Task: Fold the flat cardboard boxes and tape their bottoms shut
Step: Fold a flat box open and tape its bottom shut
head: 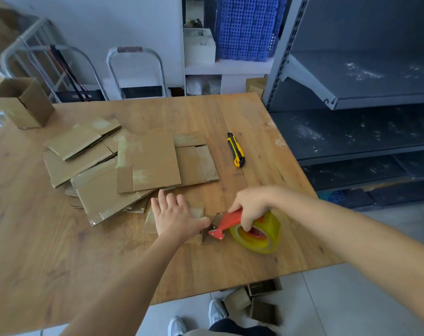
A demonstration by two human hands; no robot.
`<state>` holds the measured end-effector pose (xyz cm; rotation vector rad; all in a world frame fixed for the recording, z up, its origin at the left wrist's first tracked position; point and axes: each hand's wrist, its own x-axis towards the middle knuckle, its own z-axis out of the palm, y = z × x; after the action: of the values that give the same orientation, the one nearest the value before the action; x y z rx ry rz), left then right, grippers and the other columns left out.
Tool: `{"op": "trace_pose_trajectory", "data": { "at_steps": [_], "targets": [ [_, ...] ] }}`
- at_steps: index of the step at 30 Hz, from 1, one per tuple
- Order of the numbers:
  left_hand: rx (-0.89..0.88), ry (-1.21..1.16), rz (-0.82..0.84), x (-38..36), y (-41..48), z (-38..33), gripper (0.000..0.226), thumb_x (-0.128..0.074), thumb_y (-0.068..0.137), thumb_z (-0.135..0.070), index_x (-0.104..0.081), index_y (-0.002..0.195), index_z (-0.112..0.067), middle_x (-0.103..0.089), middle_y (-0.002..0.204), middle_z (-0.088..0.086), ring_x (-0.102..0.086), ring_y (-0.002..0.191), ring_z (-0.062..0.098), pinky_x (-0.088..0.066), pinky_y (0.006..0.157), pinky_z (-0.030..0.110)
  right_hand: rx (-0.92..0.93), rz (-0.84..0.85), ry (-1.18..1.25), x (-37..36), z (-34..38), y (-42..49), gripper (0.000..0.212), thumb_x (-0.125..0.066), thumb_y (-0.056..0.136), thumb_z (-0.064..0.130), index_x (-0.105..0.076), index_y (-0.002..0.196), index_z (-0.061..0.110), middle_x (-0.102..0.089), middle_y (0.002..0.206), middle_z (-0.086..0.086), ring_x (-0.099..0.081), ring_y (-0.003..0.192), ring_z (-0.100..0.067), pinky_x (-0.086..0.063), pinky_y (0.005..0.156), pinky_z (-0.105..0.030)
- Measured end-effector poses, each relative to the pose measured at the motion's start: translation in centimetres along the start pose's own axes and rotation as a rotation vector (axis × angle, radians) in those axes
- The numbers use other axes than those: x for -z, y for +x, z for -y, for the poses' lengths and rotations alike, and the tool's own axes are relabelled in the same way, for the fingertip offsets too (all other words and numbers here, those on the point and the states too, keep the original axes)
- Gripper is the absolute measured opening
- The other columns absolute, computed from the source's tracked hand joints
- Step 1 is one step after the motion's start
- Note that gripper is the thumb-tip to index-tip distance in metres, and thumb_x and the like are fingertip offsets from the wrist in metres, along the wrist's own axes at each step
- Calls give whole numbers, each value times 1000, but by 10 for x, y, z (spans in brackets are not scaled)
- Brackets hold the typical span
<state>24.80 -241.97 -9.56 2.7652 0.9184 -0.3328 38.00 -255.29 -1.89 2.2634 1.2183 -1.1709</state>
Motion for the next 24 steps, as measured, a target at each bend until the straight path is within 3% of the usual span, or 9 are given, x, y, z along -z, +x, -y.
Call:
{"op": "trace_pose_trajectory", "data": {
  "at_steps": [3,5,9,11,14,17,20,24],
  "targets": [
    [-5,8,7,1,1,0,93,-46,68,-71,-34,138,-11,-23,152,12,7,147,34,4,118,52,4,17,316,-9,-37,1,74,-78,71,30,-49,139,40,-59,109,9,-62,87,-14,-57,80,-34],
    [-4,9,10,1,2,0,93,-46,69,-70,-33,139,-11,-23,153,12,7,147,33,5,118,52,-1,8,524,-22,-55,4,75,-80,66,30,-51,132,49,-65,113,0,-65,90,-17,-56,83,-34],
    [-3,17,11,-1,2,1,89,-45,70,-67,-34,138,-11,-24,152,11,6,147,33,4,118,52,-58,-13,879,-50,-86,11,59,-79,64,25,-63,113,53,-69,97,-2,-58,73,-15,-45,62,-28],
    [-7,20,9,-1,3,2,88,-45,70,-67,-34,138,-12,-24,152,11,6,147,32,4,118,52,-74,-20,966,-65,-100,17,60,-78,57,30,-65,110,56,-69,106,-9,-54,84,-23,-44,69,-34],
    [-17,22,6,-2,3,2,86,-44,72,-67,-34,138,-12,-24,152,11,6,147,32,4,118,52,-70,-63,1089,-80,-114,16,59,-74,63,19,-66,113,49,-71,113,-11,-66,100,-32,-52,91,-45],
    [-14,26,-6,-2,3,1,84,-44,73,-67,-35,137,-12,-26,150,11,5,146,32,4,118,51,-55,-84,1116,-84,-116,10,56,-68,74,7,-63,116,43,-72,108,-14,-66,104,-36,-53,90,-50],
    [-7,26,-7,-3,2,1,84,-44,73,-67,-35,136,-12,-26,150,11,5,146,32,4,117,50,-38,-163,975,-87,-116,10,49,-65,79,1,-63,115,35,-74,101,-7,-71,92,-24,-59,81,-39],
    [-10,23,-5,-1,1,-1,83,-45,74,-66,-35,137,-12,-25,151,11,5,146,32,5,117,50,-42,-286,752,-88,-108,10,22,-62,80,4,-70,90,22,-73,84,-5,-68,74,-18,-56,70,-34]
  ]
}}
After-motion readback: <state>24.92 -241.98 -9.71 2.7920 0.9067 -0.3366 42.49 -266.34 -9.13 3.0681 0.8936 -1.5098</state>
